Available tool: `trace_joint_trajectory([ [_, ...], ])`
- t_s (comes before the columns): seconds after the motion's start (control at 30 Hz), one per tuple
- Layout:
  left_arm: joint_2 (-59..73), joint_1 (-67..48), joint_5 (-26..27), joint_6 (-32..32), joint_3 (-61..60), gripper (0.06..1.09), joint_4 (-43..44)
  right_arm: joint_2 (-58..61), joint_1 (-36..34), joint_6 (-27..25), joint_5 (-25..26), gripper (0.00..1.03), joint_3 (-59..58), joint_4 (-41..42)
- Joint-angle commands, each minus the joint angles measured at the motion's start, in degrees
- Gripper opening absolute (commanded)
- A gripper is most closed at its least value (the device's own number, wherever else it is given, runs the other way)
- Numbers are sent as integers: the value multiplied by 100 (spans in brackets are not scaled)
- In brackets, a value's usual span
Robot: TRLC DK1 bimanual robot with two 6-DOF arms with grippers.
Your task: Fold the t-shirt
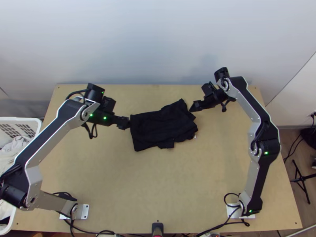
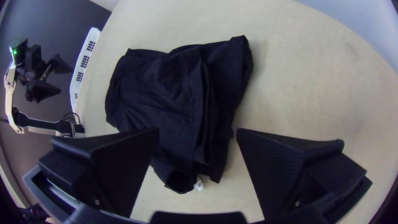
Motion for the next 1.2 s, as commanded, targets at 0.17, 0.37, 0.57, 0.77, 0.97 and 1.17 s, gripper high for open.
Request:
trace_joint_trajectory([
  [0.17,-290,297,-13,146,-343,105,-157,-2,499,-129,-331,86,426,-560],
  [0.37,-439,420,-22,199,-580,105,-157,-231,1097,-463,-313,78,-22,-560],
  [0.57,-650,569,-40,243,-844,105,-157,-169,1510,-683,-313,46,-347,-226],
  [0.77,-817,807,-57,296,-993,105,-157,323,1800,-710,-287,36,-180,11],
  [0.97,-958,956,-75,348,-1125,105,-157,842,1985,-780,91,38,233,55],
  [1.17,-984,974,-101,366,-1222,105,-157,1211,2029,-780,750,56,541,152],
])
